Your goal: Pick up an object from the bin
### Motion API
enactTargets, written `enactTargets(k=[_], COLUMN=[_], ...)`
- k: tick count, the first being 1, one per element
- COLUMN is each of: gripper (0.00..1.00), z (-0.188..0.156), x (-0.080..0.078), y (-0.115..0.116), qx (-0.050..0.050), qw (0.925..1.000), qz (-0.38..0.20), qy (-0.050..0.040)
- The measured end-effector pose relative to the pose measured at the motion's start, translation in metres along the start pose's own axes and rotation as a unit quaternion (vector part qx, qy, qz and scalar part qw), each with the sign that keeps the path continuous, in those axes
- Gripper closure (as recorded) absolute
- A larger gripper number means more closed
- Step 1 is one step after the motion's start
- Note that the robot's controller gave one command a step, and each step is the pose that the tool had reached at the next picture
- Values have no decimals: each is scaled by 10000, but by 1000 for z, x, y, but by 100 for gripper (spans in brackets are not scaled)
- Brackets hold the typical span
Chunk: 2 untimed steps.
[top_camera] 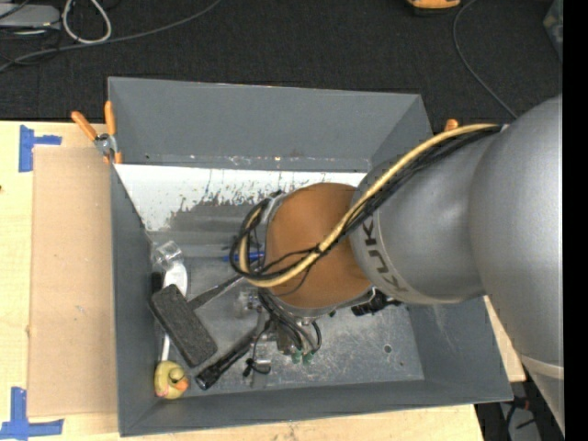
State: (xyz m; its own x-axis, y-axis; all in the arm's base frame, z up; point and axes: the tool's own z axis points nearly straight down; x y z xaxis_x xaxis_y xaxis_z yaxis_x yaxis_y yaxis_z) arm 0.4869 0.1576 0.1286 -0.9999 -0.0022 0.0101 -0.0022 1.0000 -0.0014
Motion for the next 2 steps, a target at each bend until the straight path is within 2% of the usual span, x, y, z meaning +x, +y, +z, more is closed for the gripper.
enactTargets(k=[1, 2], gripper=[0, 0], z=[-3, -5], x=[-2, -2], y=[-1, -4], qx=[-7, -3], qw=[10000, 9927], qz=[22, -1208], qy=[-36, -30])
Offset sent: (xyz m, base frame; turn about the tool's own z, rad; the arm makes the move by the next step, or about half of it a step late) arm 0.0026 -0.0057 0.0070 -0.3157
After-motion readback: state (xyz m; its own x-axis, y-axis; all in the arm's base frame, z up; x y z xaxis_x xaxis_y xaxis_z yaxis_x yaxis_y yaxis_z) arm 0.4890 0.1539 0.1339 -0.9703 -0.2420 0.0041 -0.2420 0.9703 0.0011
